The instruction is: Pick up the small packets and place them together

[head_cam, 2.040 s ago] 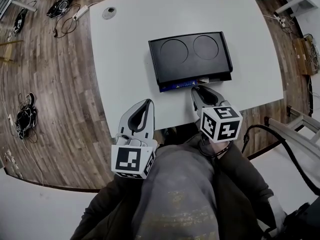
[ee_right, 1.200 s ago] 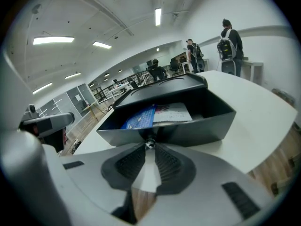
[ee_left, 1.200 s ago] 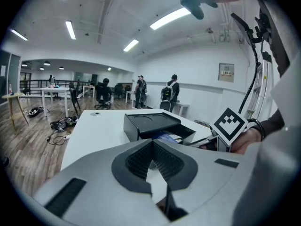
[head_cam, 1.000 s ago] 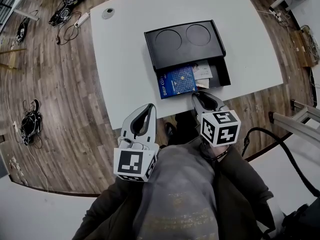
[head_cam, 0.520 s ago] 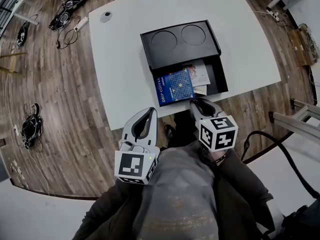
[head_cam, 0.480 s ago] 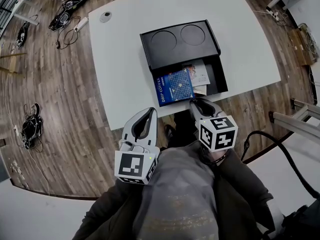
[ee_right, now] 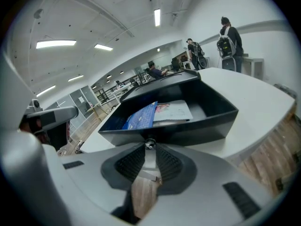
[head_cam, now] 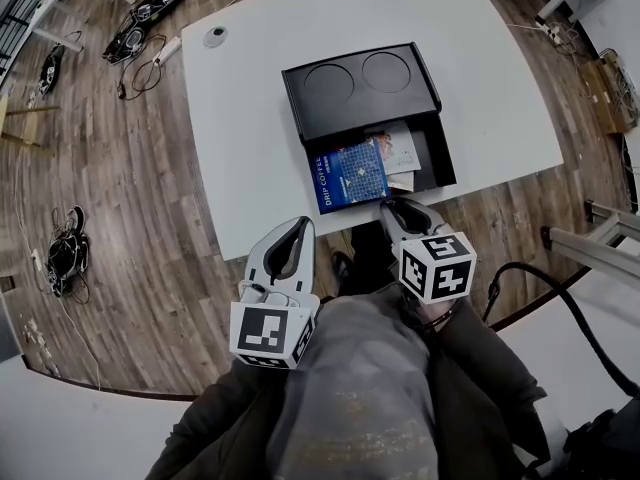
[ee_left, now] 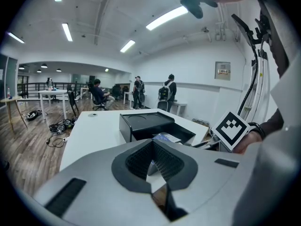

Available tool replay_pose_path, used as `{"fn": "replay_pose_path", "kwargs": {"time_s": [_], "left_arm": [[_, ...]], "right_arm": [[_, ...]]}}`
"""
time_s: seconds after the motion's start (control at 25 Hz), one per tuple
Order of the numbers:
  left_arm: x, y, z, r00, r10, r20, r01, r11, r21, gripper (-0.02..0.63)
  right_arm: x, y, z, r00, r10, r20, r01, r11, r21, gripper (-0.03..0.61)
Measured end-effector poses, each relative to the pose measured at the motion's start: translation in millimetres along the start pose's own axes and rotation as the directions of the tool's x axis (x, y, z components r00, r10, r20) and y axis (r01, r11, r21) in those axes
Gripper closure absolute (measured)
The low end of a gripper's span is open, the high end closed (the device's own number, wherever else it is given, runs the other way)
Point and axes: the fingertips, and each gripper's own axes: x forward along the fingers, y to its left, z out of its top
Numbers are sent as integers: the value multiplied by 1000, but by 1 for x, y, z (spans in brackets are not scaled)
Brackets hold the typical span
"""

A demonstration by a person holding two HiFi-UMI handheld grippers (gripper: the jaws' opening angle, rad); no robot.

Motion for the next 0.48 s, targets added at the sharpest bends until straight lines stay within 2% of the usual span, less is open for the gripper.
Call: {"fn": "replay_pose_path", "kwargs": {"time_s": [0.2,0.32,0.4,0.48], "left_arm": [[-1,-1,-1,1000,8,0,-8,1000,3,611],[0,-2,-6,1000,6,-5,-6,1000,2,611],[4,-1,-6,1000,2,-3,-2,1000,-6,611],[9,1,-1,1000,-3,10,3,1000,-20,611]], "right_arm": [[-7,-3,-12,999,30,-31,-30,999,24,461],[-30,-17,-27,999,5,-39,-3,999,52,460],[-52,-33,-25,999,-38,0,38,995,89,460],[-71,-43,-5,997,-53,56,48,994,93,460]]}}
